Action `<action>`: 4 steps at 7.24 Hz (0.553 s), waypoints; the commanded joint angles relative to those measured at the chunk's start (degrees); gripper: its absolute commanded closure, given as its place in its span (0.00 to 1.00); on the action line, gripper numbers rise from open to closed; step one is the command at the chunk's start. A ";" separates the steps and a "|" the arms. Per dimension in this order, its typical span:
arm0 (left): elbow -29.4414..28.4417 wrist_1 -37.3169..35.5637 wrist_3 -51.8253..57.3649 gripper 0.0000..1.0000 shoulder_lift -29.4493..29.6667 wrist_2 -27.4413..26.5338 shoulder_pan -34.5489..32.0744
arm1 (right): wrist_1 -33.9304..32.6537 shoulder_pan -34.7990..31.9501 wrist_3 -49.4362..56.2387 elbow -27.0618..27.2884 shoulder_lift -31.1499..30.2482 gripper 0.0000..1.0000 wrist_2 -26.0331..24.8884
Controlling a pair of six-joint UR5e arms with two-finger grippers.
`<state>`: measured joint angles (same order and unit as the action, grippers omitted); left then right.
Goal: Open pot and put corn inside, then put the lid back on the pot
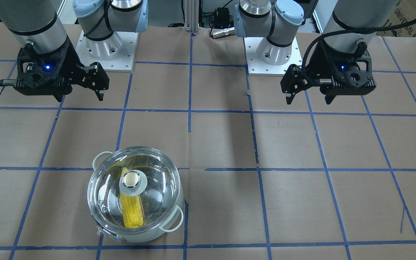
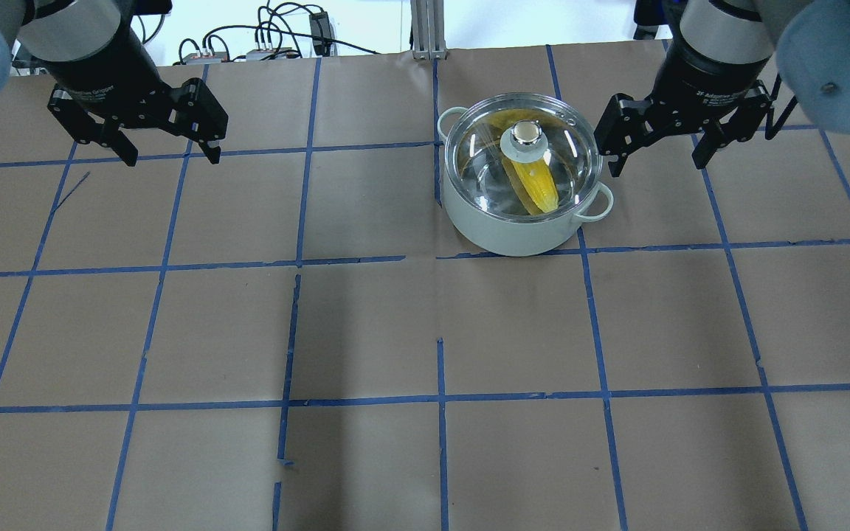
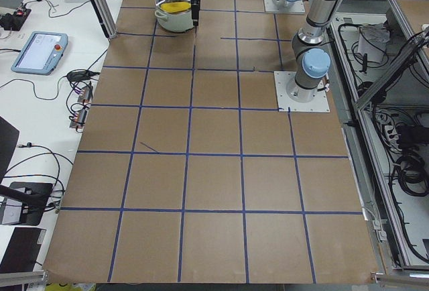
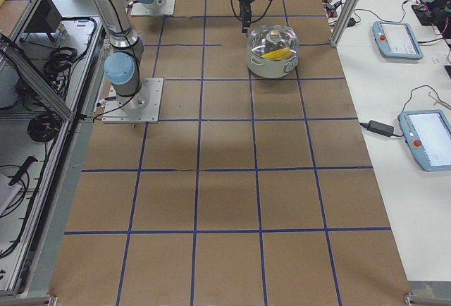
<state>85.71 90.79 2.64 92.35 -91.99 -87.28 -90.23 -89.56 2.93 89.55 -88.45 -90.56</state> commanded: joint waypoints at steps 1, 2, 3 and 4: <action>0.07 0.00 0.00 0.00 -0.07 0.06 0.00 | -0.30 -0.17 -4.30 -0.51 1.00 0.00 -0.83; -0.11 0.00 0.00 0.00 0.02 0.06 0.00 | -0.38 -0.17 -5.47 -0.52 1.35 0.00 -0.67; 0.15 0.00 0.00 0.00 -0.07 0.06 0.00 | -0.38 -0.17 -5.48 -0.34 1.44 0.00 -0.23; 0.07 0.00 0.00 0.00 -0.07 0.06 0.00 | -0.73 -0.17 -4.35 -0.52 1.96 0.00 -0.14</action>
<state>85.77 90.79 2.64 92.31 -91.93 -87.27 -90.69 -89.73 -2.00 89.13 -86.98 -90.90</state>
